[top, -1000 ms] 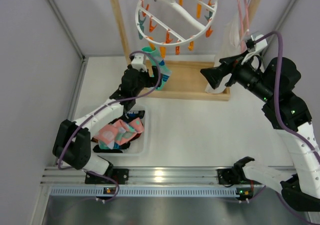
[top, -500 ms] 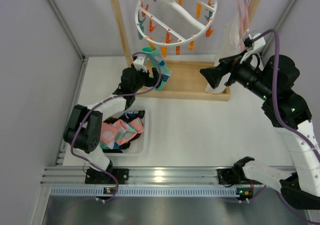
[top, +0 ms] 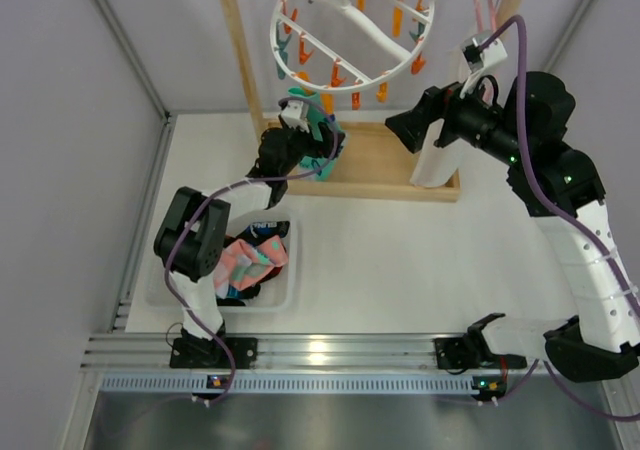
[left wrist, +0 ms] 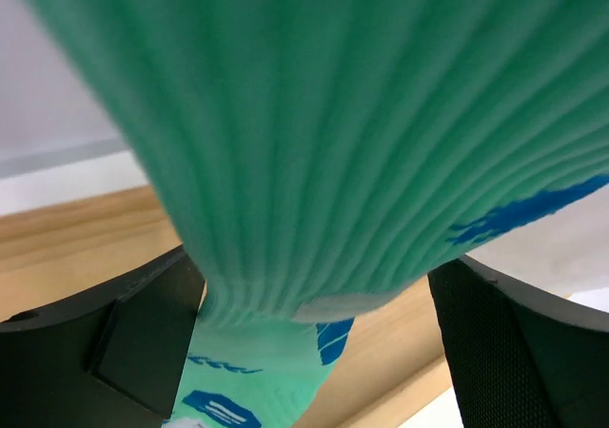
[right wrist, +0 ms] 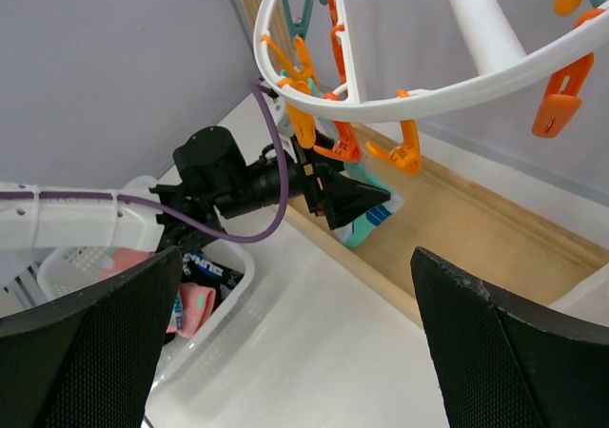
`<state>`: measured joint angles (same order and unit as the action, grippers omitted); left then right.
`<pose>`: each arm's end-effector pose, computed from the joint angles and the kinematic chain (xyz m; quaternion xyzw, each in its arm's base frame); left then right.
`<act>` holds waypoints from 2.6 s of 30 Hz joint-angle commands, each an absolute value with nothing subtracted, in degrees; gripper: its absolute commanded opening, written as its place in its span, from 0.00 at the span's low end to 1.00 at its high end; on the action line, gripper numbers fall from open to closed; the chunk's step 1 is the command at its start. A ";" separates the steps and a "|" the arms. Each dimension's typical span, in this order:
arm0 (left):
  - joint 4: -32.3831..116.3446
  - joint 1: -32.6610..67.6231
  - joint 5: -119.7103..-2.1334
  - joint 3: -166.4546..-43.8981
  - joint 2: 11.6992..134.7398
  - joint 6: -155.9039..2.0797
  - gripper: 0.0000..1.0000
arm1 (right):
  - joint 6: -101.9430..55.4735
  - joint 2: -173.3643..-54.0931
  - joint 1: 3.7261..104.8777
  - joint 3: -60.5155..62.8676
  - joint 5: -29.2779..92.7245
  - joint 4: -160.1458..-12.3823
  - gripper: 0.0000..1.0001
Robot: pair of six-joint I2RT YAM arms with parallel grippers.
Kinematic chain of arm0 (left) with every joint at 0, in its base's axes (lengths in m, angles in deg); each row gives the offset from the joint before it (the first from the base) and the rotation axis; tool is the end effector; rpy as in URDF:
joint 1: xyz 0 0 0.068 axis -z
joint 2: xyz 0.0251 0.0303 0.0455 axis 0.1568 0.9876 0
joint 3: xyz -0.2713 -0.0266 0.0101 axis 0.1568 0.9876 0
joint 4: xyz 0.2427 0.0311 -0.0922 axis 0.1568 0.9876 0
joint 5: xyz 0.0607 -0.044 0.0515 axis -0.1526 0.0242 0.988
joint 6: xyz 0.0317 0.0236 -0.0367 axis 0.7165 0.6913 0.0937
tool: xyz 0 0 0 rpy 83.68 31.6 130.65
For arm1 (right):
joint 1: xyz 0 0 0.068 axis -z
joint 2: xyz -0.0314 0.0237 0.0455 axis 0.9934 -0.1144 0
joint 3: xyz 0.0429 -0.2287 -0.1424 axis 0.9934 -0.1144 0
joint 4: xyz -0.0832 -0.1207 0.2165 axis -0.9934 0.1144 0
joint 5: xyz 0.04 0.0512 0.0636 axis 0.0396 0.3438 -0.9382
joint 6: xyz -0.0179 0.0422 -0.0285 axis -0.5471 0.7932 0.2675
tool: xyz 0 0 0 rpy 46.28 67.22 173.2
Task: Remove the socks clipped to the hanger
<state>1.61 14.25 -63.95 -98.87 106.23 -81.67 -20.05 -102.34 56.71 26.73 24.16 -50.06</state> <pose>0.3954 -0.1778 0.2423 0.1119 0.6987 -0.3037 0.6380 0.1868 0.1046 0.5302 -0.1947 0.7118 0.3032 0.6029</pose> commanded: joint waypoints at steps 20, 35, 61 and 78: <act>-6.20 20.24 -50.84 -98.15 100.93 -86.25 0.00 | -20.74 -102.79 57.59 28.82 21.87 -50.73 0.99; 18.58 41.86 -13.84 -98.99 85.62 -73.61 0.00 | -14.94 -98.13 57.50 29.68 23.98 -49.69 0.99; 47.86 56.64 4.99 -128.28 107.14 -46.89 0.00 | -24.23 -121.24 51.18 59.13 45.58 -26.57 0.99; 47.86 56.64 3.59 -133.20 110.40 -44.59 0.00 | -37.25 -131.96 42.12 59.05 64.22 -31.92 0.74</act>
